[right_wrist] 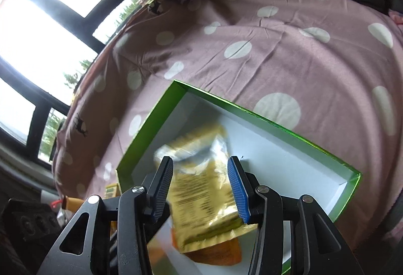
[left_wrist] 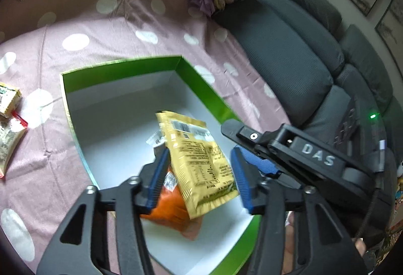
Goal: Organize snacks
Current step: 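Move the right gripper back to the snack pile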
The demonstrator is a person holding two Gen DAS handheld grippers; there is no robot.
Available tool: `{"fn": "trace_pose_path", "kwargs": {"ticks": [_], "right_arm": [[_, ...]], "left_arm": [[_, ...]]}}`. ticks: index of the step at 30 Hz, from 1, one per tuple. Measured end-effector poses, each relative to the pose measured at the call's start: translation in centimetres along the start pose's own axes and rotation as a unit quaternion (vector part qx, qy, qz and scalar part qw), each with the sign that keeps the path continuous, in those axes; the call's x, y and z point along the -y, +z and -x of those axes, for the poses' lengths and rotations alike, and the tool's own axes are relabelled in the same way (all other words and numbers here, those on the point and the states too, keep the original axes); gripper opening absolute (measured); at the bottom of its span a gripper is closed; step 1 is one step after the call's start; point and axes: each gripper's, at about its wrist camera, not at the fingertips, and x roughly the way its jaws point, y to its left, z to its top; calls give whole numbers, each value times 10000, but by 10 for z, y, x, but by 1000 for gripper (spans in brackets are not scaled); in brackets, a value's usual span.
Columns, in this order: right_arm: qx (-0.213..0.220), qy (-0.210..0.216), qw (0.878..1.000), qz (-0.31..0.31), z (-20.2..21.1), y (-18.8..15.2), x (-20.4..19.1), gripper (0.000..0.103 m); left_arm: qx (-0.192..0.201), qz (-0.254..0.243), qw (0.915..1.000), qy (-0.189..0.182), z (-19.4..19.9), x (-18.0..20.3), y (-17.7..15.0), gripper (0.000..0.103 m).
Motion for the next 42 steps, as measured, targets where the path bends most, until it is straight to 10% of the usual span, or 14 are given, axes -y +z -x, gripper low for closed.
{"fn": "trace_pose_path", "kwargs": {"ticks": [12, 21, 42], "right_arm": [[234, 138, 9968, 748, 12, -13, -46, 64], [210, 545, 9899, 1295, 12, -35, -89, 83], [380, 617, 9588, 2748, -11, -101, -176, 92]], "left_arm": [[739, 576, 9895, 1100, 94, -50, -18, 83], [1537, 1779, 9405, 2455, 180, -128, -67, 85], [2001, 2962, 9007, 2468, 248, -206, -107, 102]]}}
